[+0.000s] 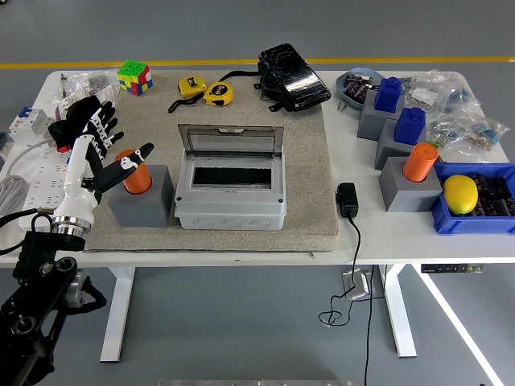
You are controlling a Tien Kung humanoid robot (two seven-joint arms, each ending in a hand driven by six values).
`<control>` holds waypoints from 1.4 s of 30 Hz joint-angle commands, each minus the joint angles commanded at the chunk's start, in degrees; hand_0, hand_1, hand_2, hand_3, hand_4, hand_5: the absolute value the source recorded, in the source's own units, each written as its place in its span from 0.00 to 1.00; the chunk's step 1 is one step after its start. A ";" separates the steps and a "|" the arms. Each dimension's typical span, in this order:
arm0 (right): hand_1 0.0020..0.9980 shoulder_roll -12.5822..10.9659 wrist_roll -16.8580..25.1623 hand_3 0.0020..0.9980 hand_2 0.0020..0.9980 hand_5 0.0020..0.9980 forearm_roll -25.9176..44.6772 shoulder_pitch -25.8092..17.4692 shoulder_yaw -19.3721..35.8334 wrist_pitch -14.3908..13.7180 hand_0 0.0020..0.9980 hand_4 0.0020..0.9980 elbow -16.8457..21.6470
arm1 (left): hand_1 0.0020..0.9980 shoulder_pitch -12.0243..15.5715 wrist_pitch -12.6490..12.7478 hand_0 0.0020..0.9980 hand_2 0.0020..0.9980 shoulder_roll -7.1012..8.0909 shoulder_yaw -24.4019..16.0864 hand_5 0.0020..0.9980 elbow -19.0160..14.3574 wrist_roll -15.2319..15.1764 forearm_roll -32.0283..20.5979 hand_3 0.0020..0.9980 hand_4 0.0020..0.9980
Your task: Fetch the battery,place it into the box,close the lid of the box
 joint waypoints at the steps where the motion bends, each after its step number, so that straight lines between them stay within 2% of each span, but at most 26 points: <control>1: 0.77 -0.01 0.00 0.80 0.76 1.00 0.02 0.00 -0.02 0.00 0.82 1.00 0.00 | 0.96 0.04 -0.01 0.88 0.97 0.01 0.12 0.24 0.08 0.02 0.01 0.98 1.00; 11: 0.77 -0.10 -0.09 0.80 0.76 1.00 0.02 -0.02 -0.16 0.01 0.82 1.00 0.00 | 0.96 0.24 0.64 0.88 0.96 -0.24 1.26 0.25 1.30 0.01 -0.01 0.97 1.00; 12: 0.77 -0.14 -0.09 0.80 0.76 1.00 0.04 -0.03 -0.19 0.00 0.82 1.00 0.00 | 0.95 0.24 0.83 0.87 0.91 -0.23 1.34 0.27 1.44 -0.02 -0.06 0.92 1.00; 17: 0.77 -0.16 -0.14 0.80 0.76 1.00 -0.10 -0.05 -0.04 -0.01 0.82 1.00 0.00 | 0.95 0.09 1.56 0.87 0.91 -0.48 1.38 0.27 2.49 -0.36 -0.49 0.92 1.00; 18: 0.77 -0.16 -0.13 0.80 0.76 1.00 -0.04 -0.03 -0.06 -0.01 0.82 1.00 0.00 | 0.90 0.05 1.66 0.82 0.84 -0.51 1.52 0.27 2.65 -0.40 -0.57 0.84 1.00; 23: 0.77 -0.14 -0.15 0.80 0.76 1.00 -0.14 -0.02 0.14 -0.02 0.82 1.00 0.00 | 0.90 -0.01 1.94 0.82 0.84 -0.76 1.87 0.27 3.38 -0.56 -0.81 0.84 1.00; 24: 0.77 -0.15 -0.15 0.80 0.76 1.00 -0.16 -0.02 0.20 -0.02 0.82 1.00 0.00 | 0.86 -0.01 1.95 0.77 0.79 -0.79 1.91 0.27 3.41 -0.57 -0.82 0.81 1.00; 42: 0.78 -0.04 -0.17 0.80 0.76 1.00 -1.02 0.03 1.36 -0.24 0.82 1.00 0.00 | 0.86 -0.02 2.93 0.77 0.79 -1.58 2.77 0.28 4.25 -1.06 -1.43 0.80 1.00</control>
